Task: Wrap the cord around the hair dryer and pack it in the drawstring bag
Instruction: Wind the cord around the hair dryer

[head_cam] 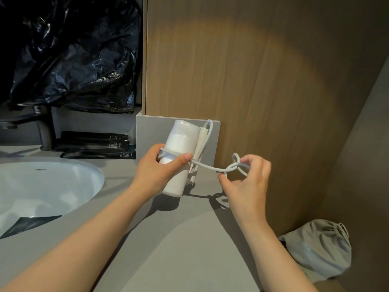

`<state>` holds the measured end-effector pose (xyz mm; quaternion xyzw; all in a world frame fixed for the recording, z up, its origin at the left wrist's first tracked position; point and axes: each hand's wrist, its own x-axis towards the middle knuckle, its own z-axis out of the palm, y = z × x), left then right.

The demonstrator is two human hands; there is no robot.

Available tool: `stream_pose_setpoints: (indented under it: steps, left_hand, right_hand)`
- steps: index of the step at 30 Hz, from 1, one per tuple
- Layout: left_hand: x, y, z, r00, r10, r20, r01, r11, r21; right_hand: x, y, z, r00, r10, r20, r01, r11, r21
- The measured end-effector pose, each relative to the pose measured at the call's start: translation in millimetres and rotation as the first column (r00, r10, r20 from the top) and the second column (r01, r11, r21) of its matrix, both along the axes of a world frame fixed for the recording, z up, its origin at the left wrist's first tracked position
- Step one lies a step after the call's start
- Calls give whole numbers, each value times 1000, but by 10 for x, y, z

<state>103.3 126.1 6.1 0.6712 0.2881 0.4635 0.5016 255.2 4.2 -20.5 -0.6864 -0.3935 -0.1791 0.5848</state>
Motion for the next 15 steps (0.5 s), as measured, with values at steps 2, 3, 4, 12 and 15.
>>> stream_pose_setpoints:
  steps: [2,3,4,12,15]
  left_hand:
    - [-10,18,-9,1000,10,-9,-10,1000,-2]
    - [-18,32,-13,1000,17,-9,-17,1000,-1]
    - [-26,40,-13,1000,21,-8,-21,1000,-1]
    - [-21,60,-12,996,-78,-37,76,995,-57]
    - [-31,82,-15,996,-85,-24,83,994,-70]
  right_hand:
    - [84,-39,-31,997,-28,-78,28,1000,7]
    - [155,-54,-56,995,-37,-97,35,999,-13]
    - [227,-73,-84,994,-55,-98,49,997,-62]
    - [328,-257,-91,989,49,-139,-92,942,-324]
    - [54,-190,35,957,254,-141,-282,929,-242]
